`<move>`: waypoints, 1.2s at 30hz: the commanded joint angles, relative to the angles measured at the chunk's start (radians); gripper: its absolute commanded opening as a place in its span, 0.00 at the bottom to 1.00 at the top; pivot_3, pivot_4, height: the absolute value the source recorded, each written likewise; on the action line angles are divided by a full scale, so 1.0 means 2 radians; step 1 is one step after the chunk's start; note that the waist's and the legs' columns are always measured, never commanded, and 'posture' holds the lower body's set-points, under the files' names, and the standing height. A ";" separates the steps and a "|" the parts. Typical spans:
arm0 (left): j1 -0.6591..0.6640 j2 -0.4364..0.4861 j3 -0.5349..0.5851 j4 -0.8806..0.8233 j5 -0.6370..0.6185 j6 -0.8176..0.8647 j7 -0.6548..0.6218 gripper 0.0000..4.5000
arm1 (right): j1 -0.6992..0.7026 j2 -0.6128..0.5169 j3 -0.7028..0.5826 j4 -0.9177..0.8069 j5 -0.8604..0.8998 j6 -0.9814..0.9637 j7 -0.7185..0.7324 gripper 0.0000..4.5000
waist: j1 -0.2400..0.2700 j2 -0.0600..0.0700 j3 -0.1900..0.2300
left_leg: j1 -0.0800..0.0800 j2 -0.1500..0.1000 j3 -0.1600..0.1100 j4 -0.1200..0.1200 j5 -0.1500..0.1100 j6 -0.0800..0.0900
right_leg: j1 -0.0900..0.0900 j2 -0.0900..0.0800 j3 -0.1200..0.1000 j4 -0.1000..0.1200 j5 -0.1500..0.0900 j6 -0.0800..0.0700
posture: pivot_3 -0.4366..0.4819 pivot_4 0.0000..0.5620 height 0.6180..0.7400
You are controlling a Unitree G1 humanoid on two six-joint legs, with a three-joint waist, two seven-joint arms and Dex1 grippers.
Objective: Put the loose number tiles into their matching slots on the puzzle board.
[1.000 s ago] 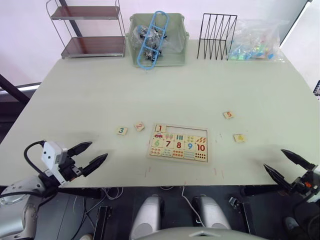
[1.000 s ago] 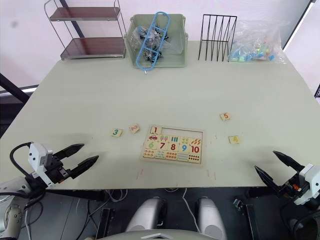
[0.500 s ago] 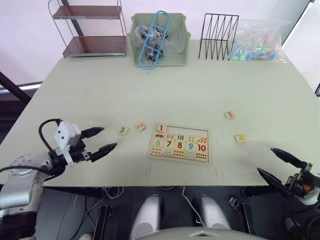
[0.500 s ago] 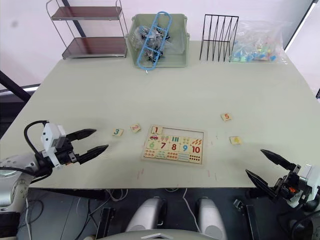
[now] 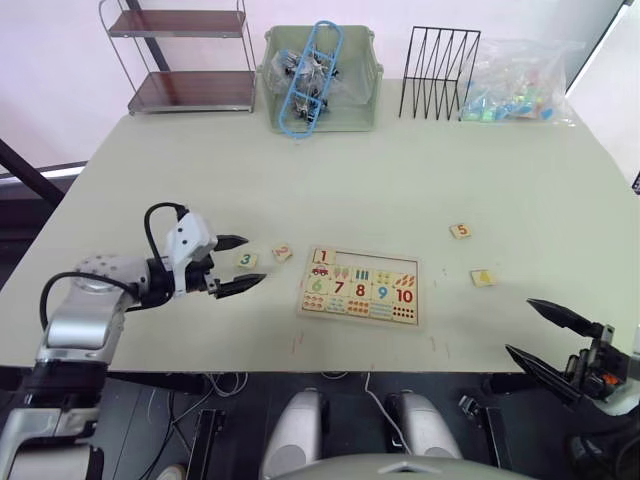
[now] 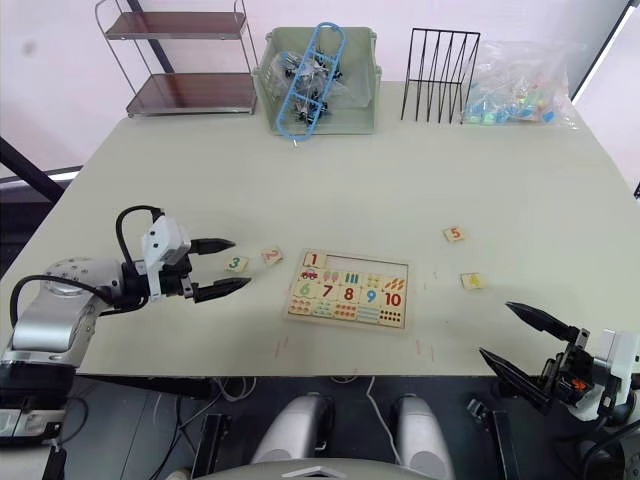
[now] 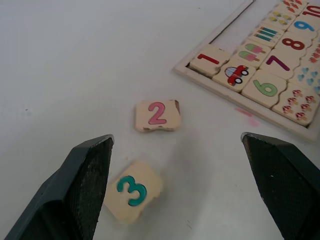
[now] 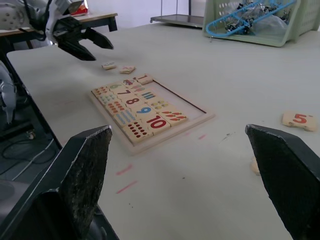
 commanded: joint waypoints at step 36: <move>-0.167 -0.076 -0.128 0.161 0.121 0.015 -0.013 0.32 | 0.006 -0.003 -0.008 -0.056 0.005 0.005 -0.040 1.00 | -0.001 0.000 0.000 | 0.000 0.000 0.001 0.001 0.000 0.000 | 0.000 0.002 0.000 0.000 0.001 0.001 | 0.48 0.27 1.00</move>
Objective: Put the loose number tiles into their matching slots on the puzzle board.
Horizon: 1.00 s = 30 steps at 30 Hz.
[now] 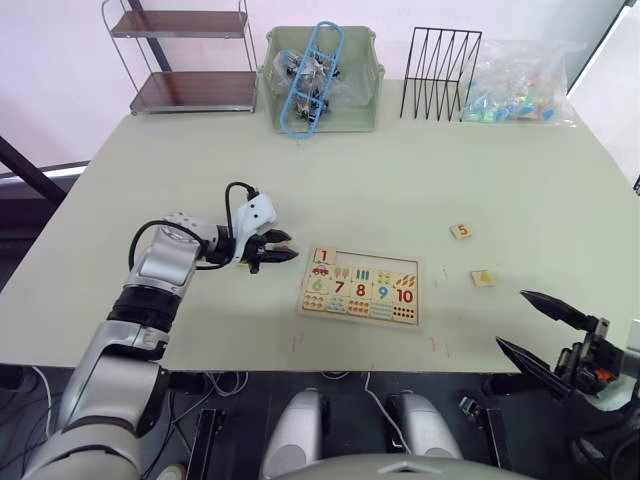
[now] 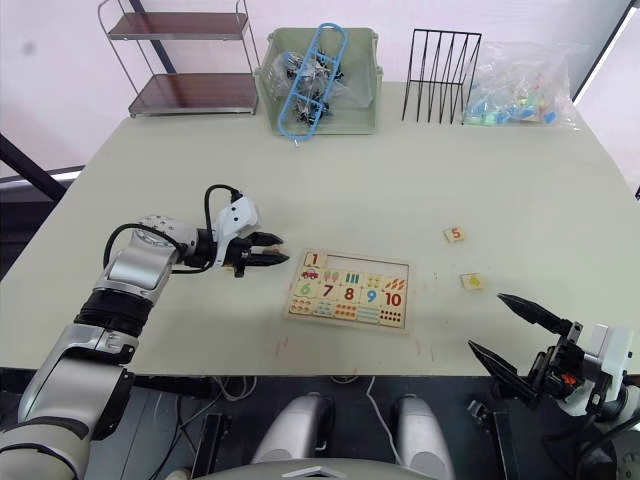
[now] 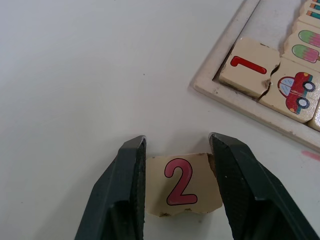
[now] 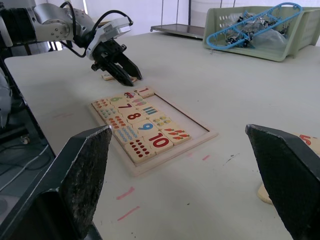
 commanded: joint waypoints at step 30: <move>0.172 -0.068 0.231 -0.516 -0.115 0.481 0.338 0.32 | -0.050 -0.007 -0.009 0.089 0.018 -0.026 0.098 1.00 | -0.001 0.000 0.000 | 0.000 0.001 -0.002 0.000 0.000 0.000 | 0.000 0.000 0.000 0.000 0.000 0.000 | 0.48 0.27 1.00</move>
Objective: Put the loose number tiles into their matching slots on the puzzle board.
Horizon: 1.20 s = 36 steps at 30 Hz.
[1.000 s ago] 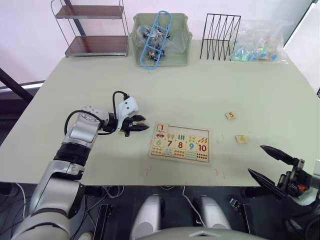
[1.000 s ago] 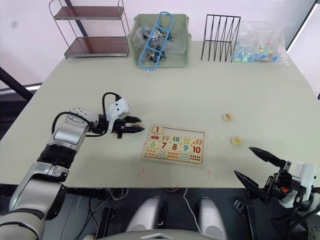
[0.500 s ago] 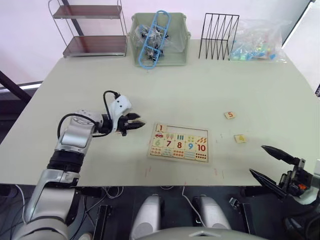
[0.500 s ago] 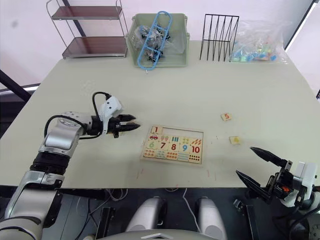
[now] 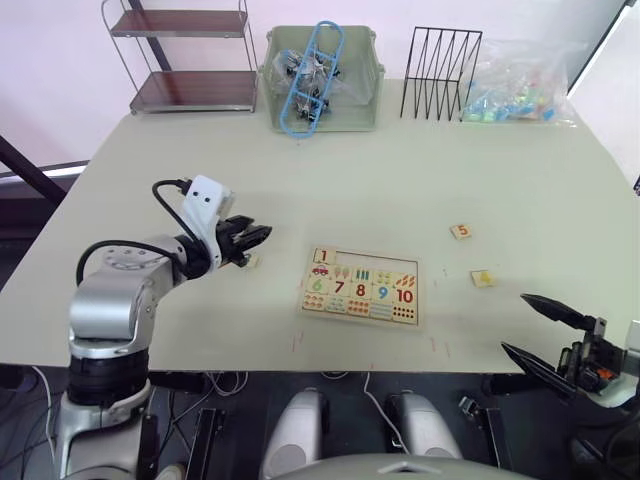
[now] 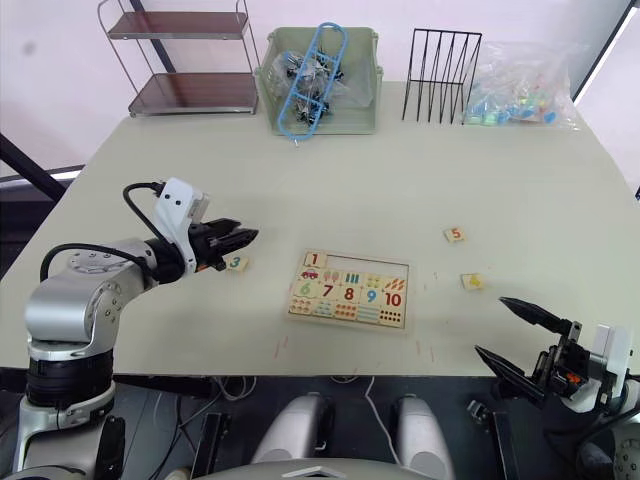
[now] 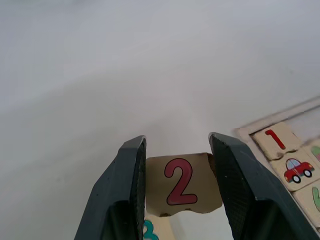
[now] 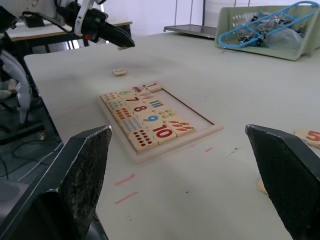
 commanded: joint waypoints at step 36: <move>0.189 -0.186 -0.001 -0.223 0.066 0.096 0.233 0.99 | -0.010 -0.031 -0.014 0.020 0.021 0.014 0.107 1.00 | 0.001 0.000 0.000 | 0.001 0.000 0.000 0.000 0.000 -0.001 | 0.001 0.000 0.000 0.000 -0.001 -0.002 | 0.48 0.27 1.00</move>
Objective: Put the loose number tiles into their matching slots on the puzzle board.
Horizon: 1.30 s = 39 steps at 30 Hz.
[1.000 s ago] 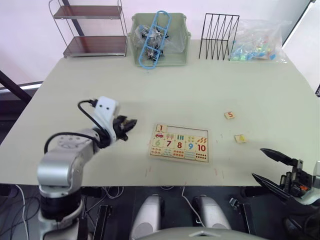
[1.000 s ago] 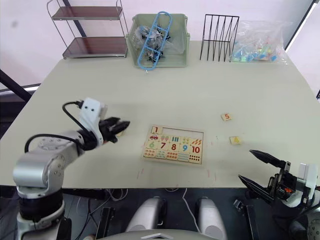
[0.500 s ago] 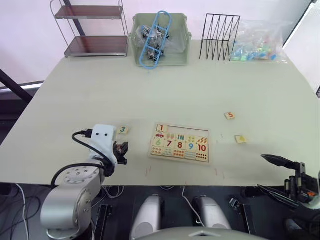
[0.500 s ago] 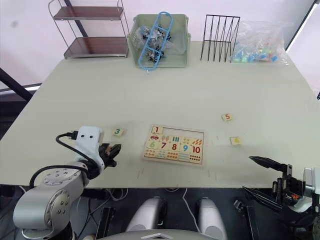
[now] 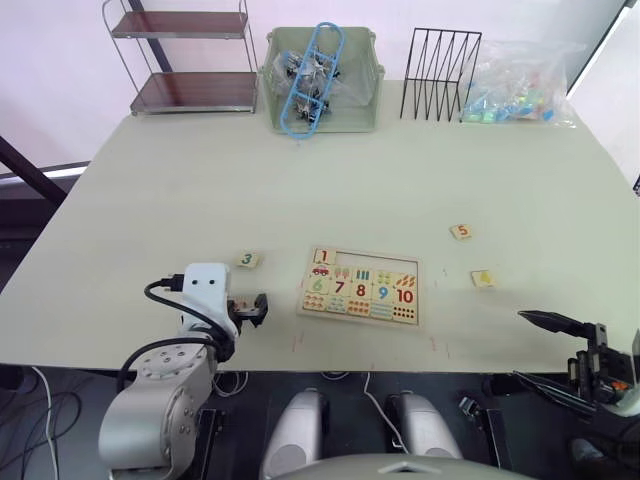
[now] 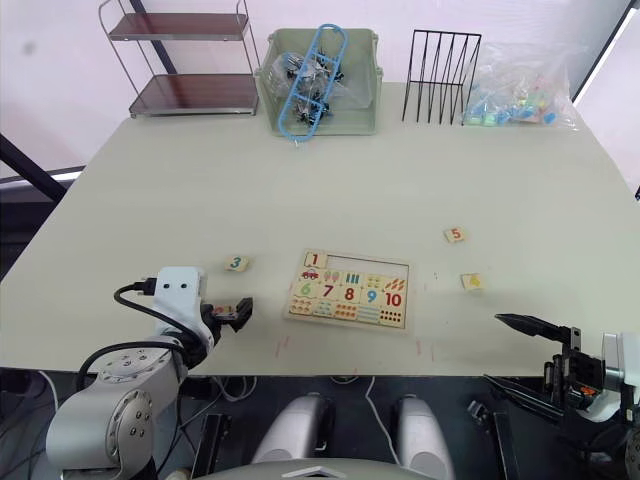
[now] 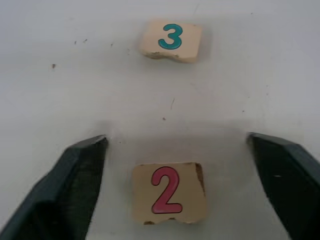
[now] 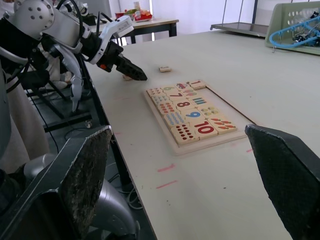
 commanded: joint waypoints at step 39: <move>-0.138 0.411 -0.076 0.598 -0.132 -0.760 -0.763 0.99 | -0.057 -0.007 0.029 0.014 -0.009 -0.015 0.030 1.00 | -0.002 0.002 0.000 | 0.000 0.001 0.003 -0.001 0.000 0.000 | -0.001 0.001 0.000 -0.001 0.000 0.000 | 0.48 0.27 1.00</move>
